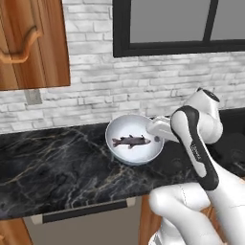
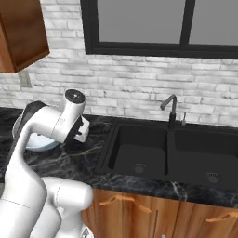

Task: Move the cup from next to the sink to the open cabinet. Then, move the bowl with the fish to the fridge to clear the area for faucet cleaning.

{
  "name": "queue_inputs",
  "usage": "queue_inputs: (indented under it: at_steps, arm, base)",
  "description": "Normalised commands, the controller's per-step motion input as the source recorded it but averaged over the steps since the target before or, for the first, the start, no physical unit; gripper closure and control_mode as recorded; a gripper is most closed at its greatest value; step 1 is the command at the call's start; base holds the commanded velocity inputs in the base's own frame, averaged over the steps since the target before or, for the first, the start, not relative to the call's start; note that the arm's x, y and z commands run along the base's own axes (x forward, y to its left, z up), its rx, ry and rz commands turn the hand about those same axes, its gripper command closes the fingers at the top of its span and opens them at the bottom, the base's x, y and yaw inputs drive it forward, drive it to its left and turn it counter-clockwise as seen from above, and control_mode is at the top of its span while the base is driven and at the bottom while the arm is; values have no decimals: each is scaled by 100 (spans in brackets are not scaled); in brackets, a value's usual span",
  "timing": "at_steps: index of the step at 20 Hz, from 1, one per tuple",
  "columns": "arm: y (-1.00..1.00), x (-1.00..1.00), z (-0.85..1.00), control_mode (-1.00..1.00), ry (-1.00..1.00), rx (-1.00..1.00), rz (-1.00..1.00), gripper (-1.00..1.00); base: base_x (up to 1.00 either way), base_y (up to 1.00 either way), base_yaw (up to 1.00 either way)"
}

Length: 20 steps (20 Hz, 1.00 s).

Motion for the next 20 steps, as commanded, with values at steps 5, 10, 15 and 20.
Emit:
queue_inputs:
  at_steps: [5, 10, 15, 20]
  arm:
    - [0, 0, 0, 100, 0, 0, 0, 100]
    - [0, 0, 0, 100, 0, 0, 0, 100]
    - [0, 0, 0, 100, 0, 0, 0, 100]
    - [0, 0, 0, 100, 0, 0, 0, 100]
  base:
    - [-21, 16, 84]
    - [0, 6, 99]
    - [0, 16, 99]
    - [0, 53, 85]
